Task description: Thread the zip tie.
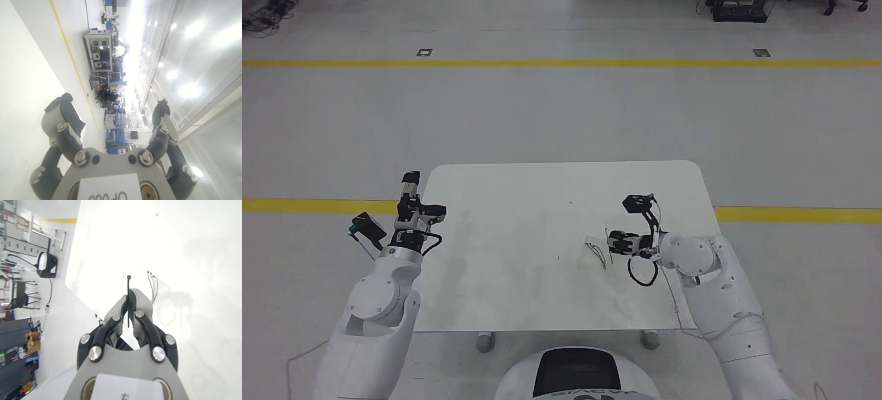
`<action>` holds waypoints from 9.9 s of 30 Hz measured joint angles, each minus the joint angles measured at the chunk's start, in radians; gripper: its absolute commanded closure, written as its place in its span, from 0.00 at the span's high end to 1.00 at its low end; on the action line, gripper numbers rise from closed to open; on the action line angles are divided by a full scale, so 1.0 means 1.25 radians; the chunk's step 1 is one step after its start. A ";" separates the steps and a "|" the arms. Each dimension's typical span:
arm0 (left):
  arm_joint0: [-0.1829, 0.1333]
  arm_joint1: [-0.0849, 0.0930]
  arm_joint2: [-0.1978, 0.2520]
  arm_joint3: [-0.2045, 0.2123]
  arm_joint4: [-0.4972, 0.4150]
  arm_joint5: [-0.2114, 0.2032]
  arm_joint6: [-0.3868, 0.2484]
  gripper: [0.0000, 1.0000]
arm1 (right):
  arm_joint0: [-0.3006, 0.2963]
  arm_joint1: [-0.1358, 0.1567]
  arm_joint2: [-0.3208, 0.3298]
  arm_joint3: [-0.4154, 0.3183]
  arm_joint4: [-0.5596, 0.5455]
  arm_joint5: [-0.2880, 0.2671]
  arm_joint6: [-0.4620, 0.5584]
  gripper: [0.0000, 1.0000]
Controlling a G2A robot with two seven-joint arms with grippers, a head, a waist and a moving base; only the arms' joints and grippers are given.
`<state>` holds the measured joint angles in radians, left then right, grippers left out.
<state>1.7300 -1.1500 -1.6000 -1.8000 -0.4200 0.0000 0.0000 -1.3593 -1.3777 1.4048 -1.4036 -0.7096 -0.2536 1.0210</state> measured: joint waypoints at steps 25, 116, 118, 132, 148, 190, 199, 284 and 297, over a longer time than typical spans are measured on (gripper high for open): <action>0.000 0.000 0.000 0.000 0.000 0.000 0.000 1.00 | 0.073 0.048 0.006 0.136 0.255 -0.069 0.099 0.00; -0.026 -0.013 0.313 -0.086 0.613 -0.124 -0.042 1.00 | 0.109 0.099 0.034 0.299 0.896 -0.069 0.252 0.00; -0.026 -0.013 0.313 -0.086 0.613 -0.124 -0.042 1.00 | 0.109 0.099 0.034 0.299 0.896 -0.069 0.252 0.00; -0.044 -0.003 0.370 -0.099 0.987 -0.175 -0.054 1.00 | 0.090 0.102 0.015 0.249 0.891 -0.064 0.188 0.00; -0.094 -0.004 0.450 -0.079 1.195 -0.199 -0.071 1.00 | 0.078 0.104 -0.005 0.236 0.892 -0.053 0.140 0.00; -0.172 0.018 0.602 -0.013 1.592 0.022 -0.033 1.00 | 0.111 0.097 -0.052 0.294 0.938 -0.069 0.179 0.00; -0.166 0.022 0.594 -0.017 1.589 0.001 -0.021 1.00 | 0.120 0.091 -0.060 0.290 0.929 -0.069 0.149 0.00; -0.317 0.004 0.702 0.159 -0.278 -0.218 -0.268 1.00 | -0.089 0.083 0.033 -0.096 0.720 -0.069 -0.148 0.00; -0.322 -0.018 0.691 0.179 -0.501 -0.176 -0.284 1.00 | -0.111 0.077 0.037 -0.152 0.702 -0.069 -0.183 0.00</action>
<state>1.3272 -1.1728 -0.7361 -1.5764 -1.0467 -0.2196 -0.3547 -1.4981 -1.2819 1.4507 -1.5930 0.1680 -0.3400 0.7922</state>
